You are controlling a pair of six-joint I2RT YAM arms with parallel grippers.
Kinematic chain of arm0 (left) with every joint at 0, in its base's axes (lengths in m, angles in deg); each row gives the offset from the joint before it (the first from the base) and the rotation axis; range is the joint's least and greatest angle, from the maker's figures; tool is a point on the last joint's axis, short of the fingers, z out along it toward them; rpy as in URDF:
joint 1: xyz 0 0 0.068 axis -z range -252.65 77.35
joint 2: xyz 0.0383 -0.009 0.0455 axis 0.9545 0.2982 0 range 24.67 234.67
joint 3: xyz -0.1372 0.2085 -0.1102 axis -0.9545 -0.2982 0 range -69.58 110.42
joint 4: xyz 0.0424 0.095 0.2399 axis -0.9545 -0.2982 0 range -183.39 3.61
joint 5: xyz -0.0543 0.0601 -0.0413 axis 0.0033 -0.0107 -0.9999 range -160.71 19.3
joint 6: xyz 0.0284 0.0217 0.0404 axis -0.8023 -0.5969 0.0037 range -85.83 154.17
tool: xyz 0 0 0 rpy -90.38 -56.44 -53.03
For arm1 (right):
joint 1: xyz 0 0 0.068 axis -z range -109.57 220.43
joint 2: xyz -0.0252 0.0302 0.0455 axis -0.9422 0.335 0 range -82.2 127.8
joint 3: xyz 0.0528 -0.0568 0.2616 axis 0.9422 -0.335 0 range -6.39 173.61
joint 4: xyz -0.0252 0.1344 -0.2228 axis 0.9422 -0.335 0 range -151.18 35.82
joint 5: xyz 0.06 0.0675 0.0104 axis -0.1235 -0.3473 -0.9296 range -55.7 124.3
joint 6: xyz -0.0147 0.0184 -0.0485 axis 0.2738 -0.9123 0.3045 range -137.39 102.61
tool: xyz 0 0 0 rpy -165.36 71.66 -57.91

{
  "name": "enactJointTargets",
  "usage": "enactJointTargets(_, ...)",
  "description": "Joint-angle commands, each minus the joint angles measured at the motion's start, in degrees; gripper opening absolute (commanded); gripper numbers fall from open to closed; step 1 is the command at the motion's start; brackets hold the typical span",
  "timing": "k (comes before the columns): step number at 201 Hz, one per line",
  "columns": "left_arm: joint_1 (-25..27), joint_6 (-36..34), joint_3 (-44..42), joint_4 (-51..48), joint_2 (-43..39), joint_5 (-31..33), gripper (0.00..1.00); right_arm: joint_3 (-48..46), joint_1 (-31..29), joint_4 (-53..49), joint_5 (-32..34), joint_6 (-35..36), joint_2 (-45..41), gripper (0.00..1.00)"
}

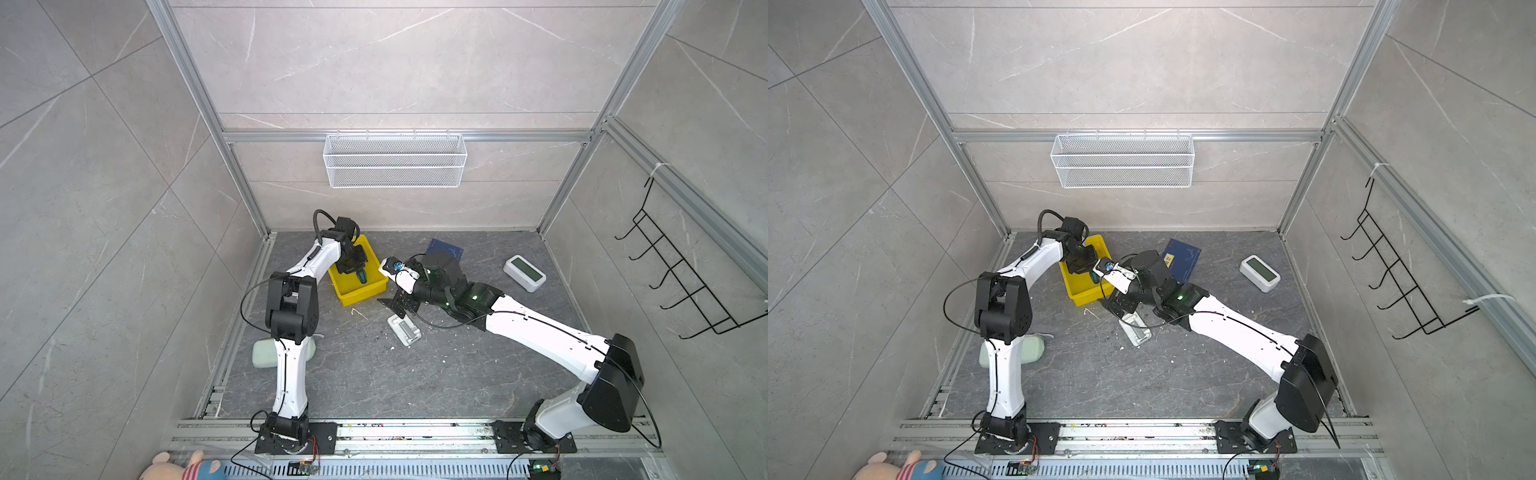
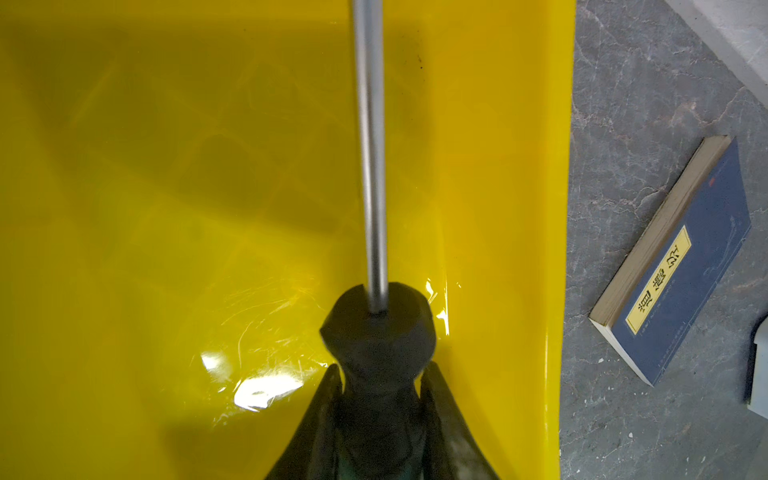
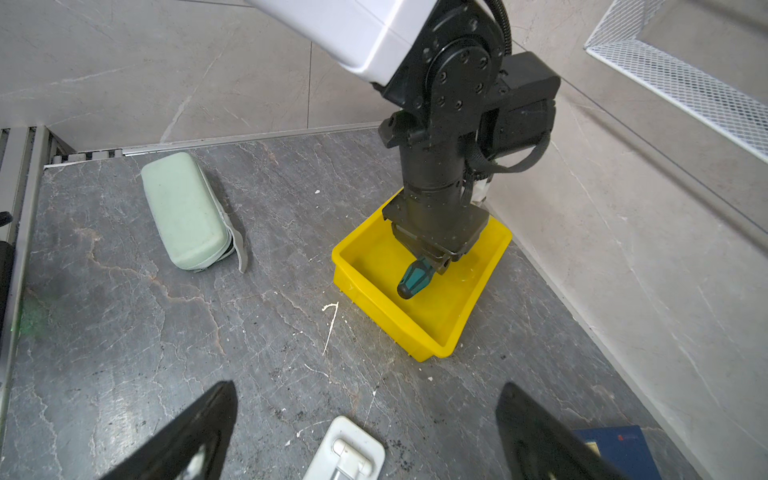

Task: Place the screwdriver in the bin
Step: 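Lower the screwdriver into the yellow bin with the left gripper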

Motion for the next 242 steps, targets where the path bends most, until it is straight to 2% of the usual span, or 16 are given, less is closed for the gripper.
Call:
enactJointTargets(1, -0.39, 0.59, -0.57, 1.59, -0.02, -1.21, 0.0, 0.21, 0.2, -0.5, -0.23, -0.56, -1.28, 0.99)
enactJointTargets(83, -0.4, 1.54, -1.16, 2.56, 1.61, -1.96, 0.0, 1.33, 0.17, -2.25, -1.84, -0.74, -1.24, 0.99)
enactJointTargets(124, -0.4, 1.66, -1.38, 2.67, 0.07, -1.85, 0.24, 1.34, 0.18, -2.46, -1.67, -0.65, -1.33, 0.99)
enactJointTargets(171, -0.31, 0.88, -1.84, 2.3, -5.24, -0.57, 0.48, 0.02, 0.16, -1.1, -0.38, -1.81, -2.8, 0.99)
enactJointTargets(222, 0.26, -0.86, -3.27, 1.9, -13.8, 1.79, 0.67, -2.03, 0.28, 1.38, 1.11, -4.48, -5.27, 0.99)
enactJointTargets(242, 0.62, -1.63, -4.66, 2.15, -17.76, 2.79, 0.85, -2.9, 0.4, 2.76, 1.93, -5.92, -6.25, 0.99)
